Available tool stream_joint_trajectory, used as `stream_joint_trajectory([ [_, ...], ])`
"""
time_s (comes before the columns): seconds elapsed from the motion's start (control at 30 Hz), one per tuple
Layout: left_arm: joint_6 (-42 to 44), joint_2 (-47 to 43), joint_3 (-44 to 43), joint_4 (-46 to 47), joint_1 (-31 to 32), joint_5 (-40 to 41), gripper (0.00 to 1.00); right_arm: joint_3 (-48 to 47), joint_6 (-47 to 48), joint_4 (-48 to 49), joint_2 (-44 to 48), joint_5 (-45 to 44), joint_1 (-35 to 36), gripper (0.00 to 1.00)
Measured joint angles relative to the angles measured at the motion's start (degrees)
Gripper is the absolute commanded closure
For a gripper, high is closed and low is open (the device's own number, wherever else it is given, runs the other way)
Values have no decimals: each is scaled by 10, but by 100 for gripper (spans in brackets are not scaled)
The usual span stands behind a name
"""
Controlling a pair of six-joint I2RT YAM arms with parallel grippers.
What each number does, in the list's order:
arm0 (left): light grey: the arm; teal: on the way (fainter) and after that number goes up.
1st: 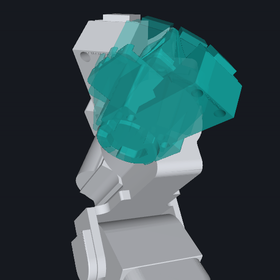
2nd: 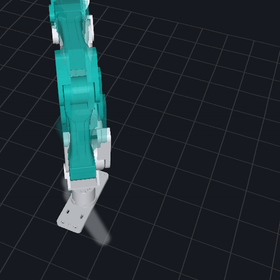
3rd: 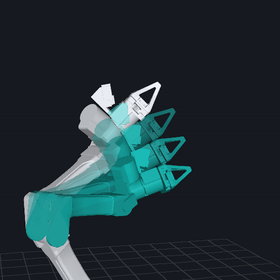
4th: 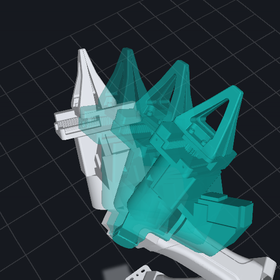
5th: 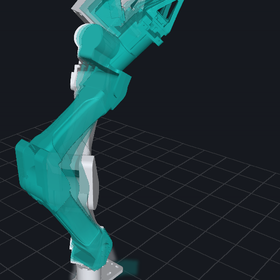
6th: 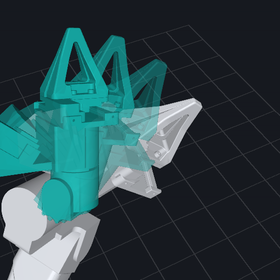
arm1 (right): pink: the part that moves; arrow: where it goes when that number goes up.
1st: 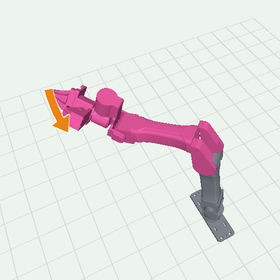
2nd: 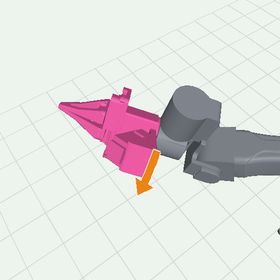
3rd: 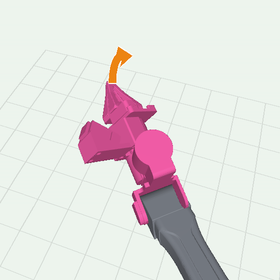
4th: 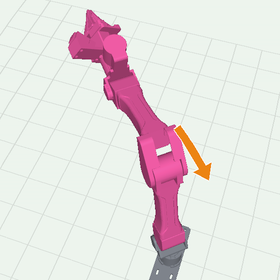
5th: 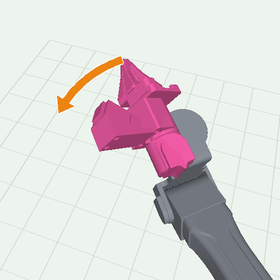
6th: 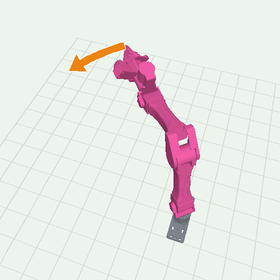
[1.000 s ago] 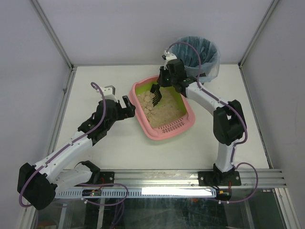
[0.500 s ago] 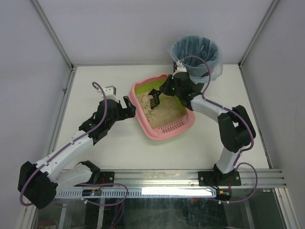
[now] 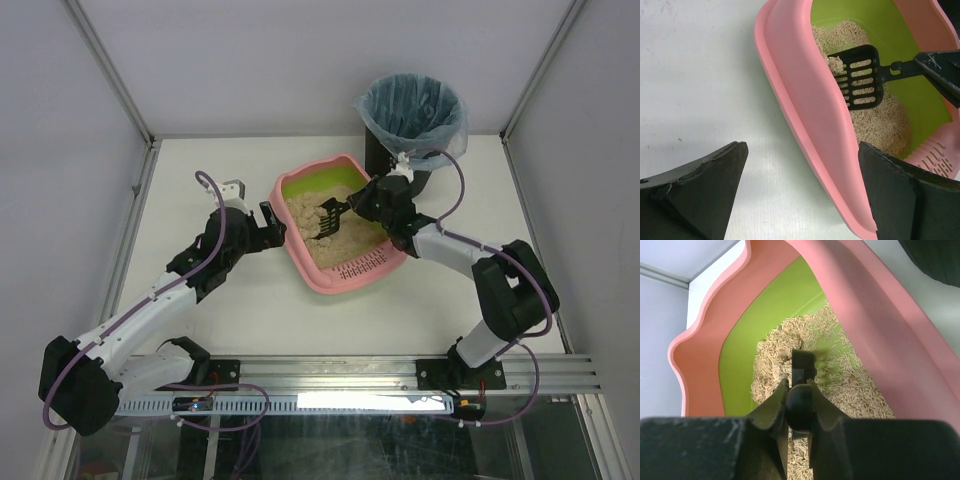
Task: Clean the litter box
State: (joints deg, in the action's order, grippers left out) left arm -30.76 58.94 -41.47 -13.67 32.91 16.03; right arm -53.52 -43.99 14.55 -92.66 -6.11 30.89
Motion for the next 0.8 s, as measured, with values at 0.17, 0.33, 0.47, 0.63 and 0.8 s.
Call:
stream_joint_trajectory([
  [0.17, 0, 1, 0, 1, 0, -1, 1, 43, -22, -2, 45, -35, 2, 100],
  [0.33, 0, 1, 0, 1, 0, -1, 1, 99, -51, 12, 92, -58, 1, 100],
  [0.47, 0, 1, 0, 1, 0, -1, 1, 139, -73, 33, 123, -62, -7, 100],
  [0.63, 0, 3, -1, 2, 0, -2, 1, 185, -91, 63, 162, -57, -24, 100],
  [0.8, 0, 11, -1, 3, 0, -11, 1, 218, -91, 96, 201, -48, -40, 100],
])
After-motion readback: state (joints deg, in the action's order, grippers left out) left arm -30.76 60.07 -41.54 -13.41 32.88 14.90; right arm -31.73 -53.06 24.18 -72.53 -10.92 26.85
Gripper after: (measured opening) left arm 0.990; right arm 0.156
